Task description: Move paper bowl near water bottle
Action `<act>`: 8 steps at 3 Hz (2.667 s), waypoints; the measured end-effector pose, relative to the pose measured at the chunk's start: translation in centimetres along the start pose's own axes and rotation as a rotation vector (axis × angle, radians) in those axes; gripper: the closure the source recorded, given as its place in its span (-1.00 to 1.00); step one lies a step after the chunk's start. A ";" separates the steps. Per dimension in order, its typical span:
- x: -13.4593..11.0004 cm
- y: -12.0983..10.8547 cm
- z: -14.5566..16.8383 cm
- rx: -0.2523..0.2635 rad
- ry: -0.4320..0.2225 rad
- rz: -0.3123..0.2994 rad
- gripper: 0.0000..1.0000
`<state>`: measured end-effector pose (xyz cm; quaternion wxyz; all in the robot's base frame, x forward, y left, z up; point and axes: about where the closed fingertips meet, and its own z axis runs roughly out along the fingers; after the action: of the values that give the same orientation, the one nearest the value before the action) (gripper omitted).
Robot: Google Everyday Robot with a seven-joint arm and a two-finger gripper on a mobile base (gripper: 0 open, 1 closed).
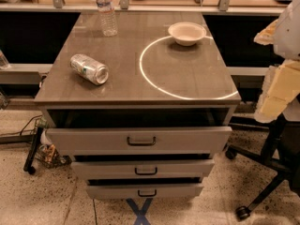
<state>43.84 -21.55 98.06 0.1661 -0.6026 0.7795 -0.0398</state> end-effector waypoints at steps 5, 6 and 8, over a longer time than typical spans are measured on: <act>-4.7 -16.2 6.2 0.138 -0.250 0.006 -1.00; -4.7 -16.2 6.2 0.138 -0.251 0.006 -1.00; -9.0 -18.5 9.9 0.125 -0.377 0.021 -1.00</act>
Offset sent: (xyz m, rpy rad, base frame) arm 0.0315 0.0185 -0.0189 0.0830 0.0003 0.0310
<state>65.96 -16.58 95.48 0.3466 -0.5800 0.7367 0.0273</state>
